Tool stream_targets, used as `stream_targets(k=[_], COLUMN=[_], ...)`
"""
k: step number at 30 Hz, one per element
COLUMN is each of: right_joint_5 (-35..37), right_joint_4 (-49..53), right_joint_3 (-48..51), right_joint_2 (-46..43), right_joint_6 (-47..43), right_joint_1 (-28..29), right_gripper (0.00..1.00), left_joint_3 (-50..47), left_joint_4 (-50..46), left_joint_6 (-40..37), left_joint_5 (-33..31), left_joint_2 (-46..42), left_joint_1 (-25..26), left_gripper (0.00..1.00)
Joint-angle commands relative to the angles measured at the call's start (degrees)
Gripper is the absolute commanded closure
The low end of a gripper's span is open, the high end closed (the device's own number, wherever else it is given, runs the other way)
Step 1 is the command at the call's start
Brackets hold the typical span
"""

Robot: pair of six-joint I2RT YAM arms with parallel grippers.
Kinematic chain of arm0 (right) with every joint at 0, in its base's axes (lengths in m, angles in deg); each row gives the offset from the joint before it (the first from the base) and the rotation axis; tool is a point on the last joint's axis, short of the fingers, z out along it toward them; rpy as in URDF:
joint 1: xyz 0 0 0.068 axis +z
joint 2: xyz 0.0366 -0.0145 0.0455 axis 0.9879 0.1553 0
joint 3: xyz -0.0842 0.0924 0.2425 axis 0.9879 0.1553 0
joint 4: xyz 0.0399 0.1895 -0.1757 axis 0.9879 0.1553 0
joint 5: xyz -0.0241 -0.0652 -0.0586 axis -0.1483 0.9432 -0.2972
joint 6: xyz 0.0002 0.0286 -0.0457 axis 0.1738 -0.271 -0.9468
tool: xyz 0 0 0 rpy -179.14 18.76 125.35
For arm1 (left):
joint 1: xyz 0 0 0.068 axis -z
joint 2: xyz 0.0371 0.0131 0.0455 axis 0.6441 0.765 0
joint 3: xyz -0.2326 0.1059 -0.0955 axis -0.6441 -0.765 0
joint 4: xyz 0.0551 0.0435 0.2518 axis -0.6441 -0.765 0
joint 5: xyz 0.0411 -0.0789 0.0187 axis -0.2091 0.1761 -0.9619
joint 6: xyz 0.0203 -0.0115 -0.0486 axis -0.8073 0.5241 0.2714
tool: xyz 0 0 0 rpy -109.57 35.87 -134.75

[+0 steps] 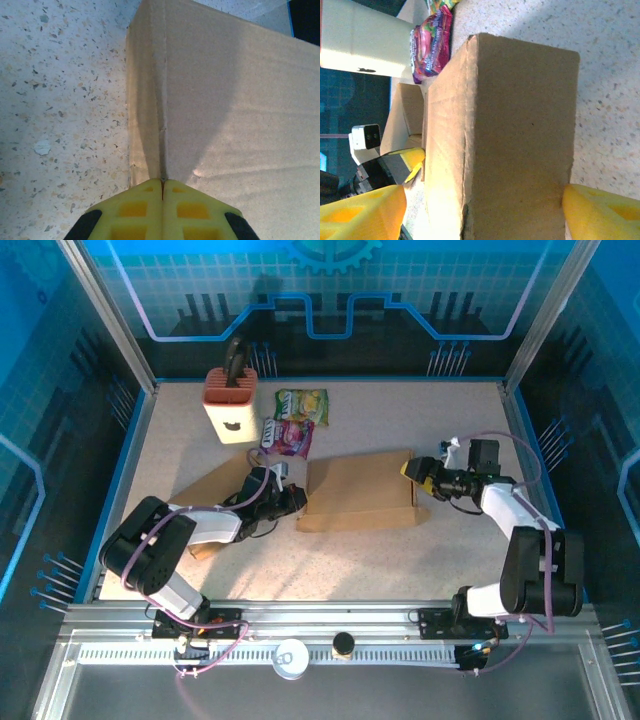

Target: Fold the paper box

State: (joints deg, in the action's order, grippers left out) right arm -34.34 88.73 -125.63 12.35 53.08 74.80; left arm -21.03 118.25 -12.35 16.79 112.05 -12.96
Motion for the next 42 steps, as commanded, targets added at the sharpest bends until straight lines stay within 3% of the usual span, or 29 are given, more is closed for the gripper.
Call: stream_targets(k=[1, 14, 20, 26, 29, 33, 38, 42], right_joint_5=[2.58, -2.79, -7.27, -10.07, -11.56, -12.36, -12.29, -12.22], right_joint_4=[6.34, -1.57, -9.53, -16.08, -20.78, -23.82, -21.38, -15.11], right_joint_3=[1.16, 1.91, 2.38, 3.29, 5.03, 6.4, 6.12, 5.17], right_joint_2=[-2.24, 5.45, 6.93, 8.65, 8.7, 7.66, 5.05, 3.95], right_joint_6=[-3.25, -1.09, 4.01, 9.74, 13.91, 18.72, 24.69, 29.32], right_joint_1=[-0.95, 0.81, 2.78, 4.67, 4.77, 4.69, 4.69, 4.75], right_gripper=[0.15, 0.13, 0.2, 0.38, 0.45, 0.5, 0.52, 0.53], left_joint_3=[-2.7, -2.58, -2.57, -1.88, -0.72, 1.45, 6.56, 13.02], left_joint_4=[-5.46, -5.37, -5.46, -6.23, -7.98, -13.12, -23.53, -31.57], left_joint_6=[-0.07, -0.34, -0.51, -0.99, -2.16, -5.16, -18.52, -38.61], left_joint_5=[-0.91, -0.46, -0.32, 0.05, 0.55, 0.77, -4.04, -9.74], left_joint_2=[2.4, 3.04, 2.89, 2.33, 1.15, -4.68, -18.02, -25.46], left_joint_1=[-0.5, -0.86, -1.04, -1.16, -1.12, -0.96, 2.98, 11.85], left_gripper=[0.97, 0.97, 0.97, 0.94, 0.87, 0.67, 0.51, 0.43])
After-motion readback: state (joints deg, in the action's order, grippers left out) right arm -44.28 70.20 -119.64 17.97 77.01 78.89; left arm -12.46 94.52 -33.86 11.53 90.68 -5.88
